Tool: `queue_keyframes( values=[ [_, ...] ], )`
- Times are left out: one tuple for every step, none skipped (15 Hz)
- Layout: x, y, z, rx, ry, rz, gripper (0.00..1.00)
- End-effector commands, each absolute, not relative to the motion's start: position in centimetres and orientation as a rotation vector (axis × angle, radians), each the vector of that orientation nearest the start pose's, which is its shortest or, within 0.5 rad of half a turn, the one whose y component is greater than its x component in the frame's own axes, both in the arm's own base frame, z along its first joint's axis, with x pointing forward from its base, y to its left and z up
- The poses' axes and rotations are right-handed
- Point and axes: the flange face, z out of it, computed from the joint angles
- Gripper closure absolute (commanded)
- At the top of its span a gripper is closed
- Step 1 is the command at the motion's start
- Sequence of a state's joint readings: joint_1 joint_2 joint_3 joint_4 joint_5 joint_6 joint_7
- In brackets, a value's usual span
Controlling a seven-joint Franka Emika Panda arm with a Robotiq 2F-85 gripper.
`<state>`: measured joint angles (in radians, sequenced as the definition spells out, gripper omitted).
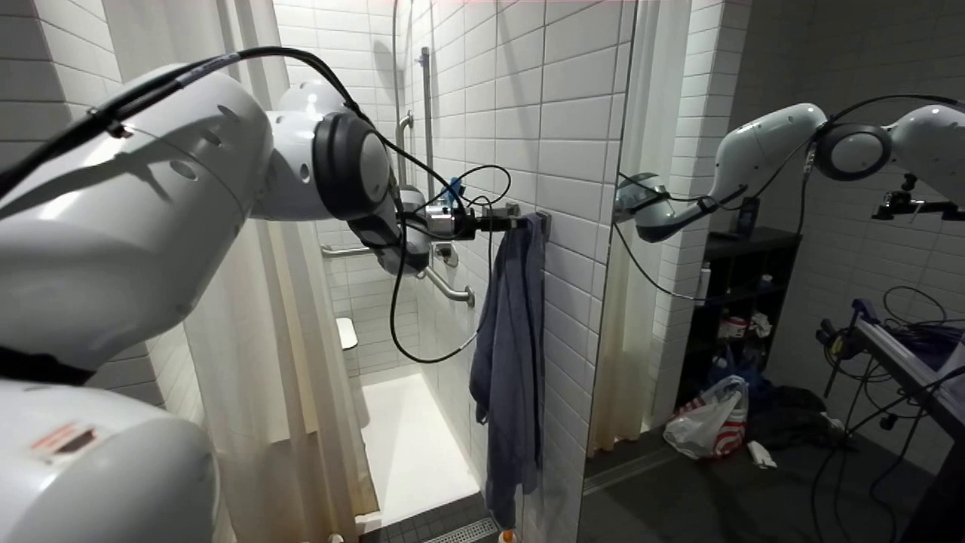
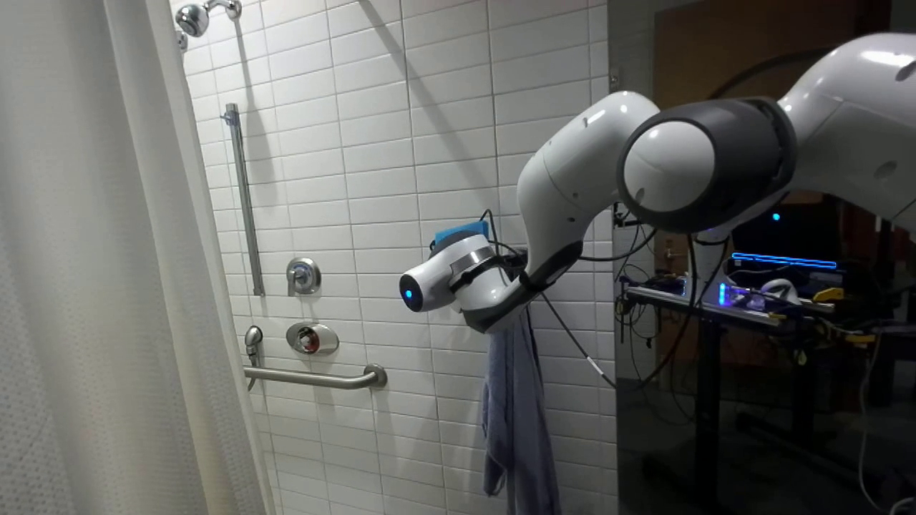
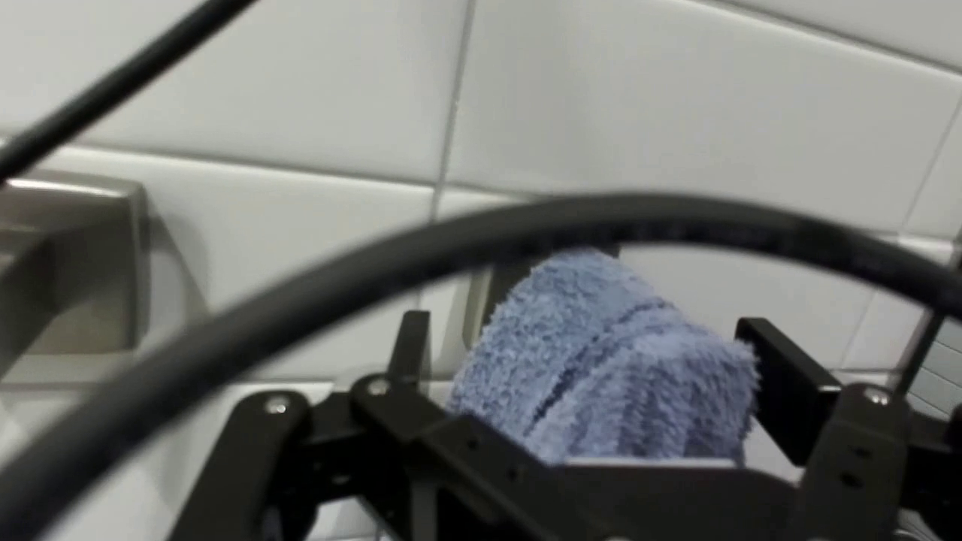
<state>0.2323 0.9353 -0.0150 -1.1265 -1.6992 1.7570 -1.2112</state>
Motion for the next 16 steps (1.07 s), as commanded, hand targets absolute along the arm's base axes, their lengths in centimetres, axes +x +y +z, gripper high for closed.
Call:
queue_keyframes(
  values=[
    [79.1, 9.3, 30.7, 0.842, 1.405, -1.027, 0.0],
    [78.8, 9.7, 30.1, 0.861, 1.396, -1.034, 0.0],
    [78.2, 10.6, 29.4, 0.882, 1.402, -1.051, 0.0],
    [78.4, 10.6, 29.3, 0.89, 1.4, -1.058, 0.0],
    [79.1, 10.1, 29.7, 0.892, 1.376, -1.052, 0.0],
    [79.1, 10.2, 29.9, 0.908, 1.34, -1.044, 0.14],
    [78.6, 10.8, 29.4, 0.935, 1.324, -1.048, 0.26],
    [78.5, 11.1, 29.3, 0.949, 1.318, -1.057, 0.32],
    [78.8, 10.4, 29.7, 0.953, 1.277, -1.06, 0.39],
    [78.9, 9.3, 30.2, 0.973, 1.206, -1.049, 0.47],
    [78.5, 9.3, 30.2, 1.004, 1.148, -1.044, 0.56],
    [77.9, 10.5, 30.2, 1.031, 1.119, -1.056, 0.63],
    [78.1, 10.8, 30.4, 1.028, 1.119, -1.048, 0.72],
    [78.5, 11.0, 30.7, 1.023, 1.106, -1.033, 0.77],
    [77.9, 12.0, 30.7, 1.044, 1.056, -1.024, 0.83],
    [77.4, 13.1, 30.8, 1.061, 1.019, -1.021, 0.89]
  ],
)
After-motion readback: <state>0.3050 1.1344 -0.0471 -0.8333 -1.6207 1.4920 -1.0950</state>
